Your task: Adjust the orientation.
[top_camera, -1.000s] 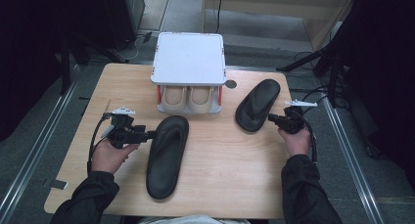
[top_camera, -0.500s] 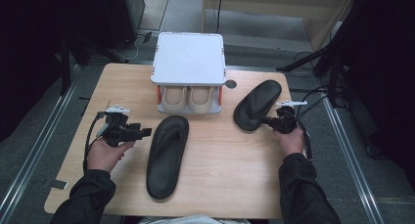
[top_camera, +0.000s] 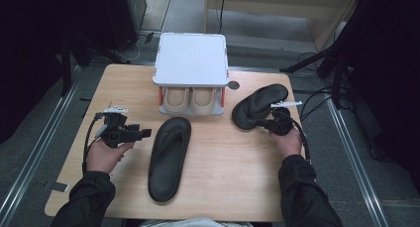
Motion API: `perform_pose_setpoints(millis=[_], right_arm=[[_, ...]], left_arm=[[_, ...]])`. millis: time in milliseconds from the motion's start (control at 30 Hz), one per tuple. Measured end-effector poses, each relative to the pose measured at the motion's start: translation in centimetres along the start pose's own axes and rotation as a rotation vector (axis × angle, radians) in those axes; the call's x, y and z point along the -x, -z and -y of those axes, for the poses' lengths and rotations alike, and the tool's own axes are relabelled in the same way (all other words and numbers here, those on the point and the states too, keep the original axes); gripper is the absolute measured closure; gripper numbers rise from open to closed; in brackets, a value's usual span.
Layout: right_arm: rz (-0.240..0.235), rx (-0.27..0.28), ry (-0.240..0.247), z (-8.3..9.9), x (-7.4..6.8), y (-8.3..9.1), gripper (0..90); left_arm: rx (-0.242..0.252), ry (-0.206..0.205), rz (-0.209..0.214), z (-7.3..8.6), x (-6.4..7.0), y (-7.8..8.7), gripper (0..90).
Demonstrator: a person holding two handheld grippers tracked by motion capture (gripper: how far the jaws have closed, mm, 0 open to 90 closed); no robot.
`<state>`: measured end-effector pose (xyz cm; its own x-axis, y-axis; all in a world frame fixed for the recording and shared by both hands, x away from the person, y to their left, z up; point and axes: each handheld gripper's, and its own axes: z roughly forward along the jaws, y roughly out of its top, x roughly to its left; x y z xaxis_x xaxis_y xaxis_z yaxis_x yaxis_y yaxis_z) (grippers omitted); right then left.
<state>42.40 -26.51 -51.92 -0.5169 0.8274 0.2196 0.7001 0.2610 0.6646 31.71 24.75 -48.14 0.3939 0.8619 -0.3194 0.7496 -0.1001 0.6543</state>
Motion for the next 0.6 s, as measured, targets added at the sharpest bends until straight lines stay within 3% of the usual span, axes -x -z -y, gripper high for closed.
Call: perform_pose_setpoints(millis=[167, 333, 600], right_arm=[[0.045, 0.03, 0.0, -0.4, 1.1, 1.4, 89.4], [0.076, 0.07, -0.073, -0.4, 3.5, 2.7, 90.0], [0.089, 0.079, -0.095, -1.9, 4.9, 2.9, 90.0]], left_arm=[[-0.006, 0.006, 0.004, 0.1, 0.0, 0.0, 39.4], [-0.01, 0.01, 0.011, 0.0, 0.0, 0.0, 39.5], [-0.021, 0.015, 0.015, 0.4, -0.1, 0.0, 39.5]])
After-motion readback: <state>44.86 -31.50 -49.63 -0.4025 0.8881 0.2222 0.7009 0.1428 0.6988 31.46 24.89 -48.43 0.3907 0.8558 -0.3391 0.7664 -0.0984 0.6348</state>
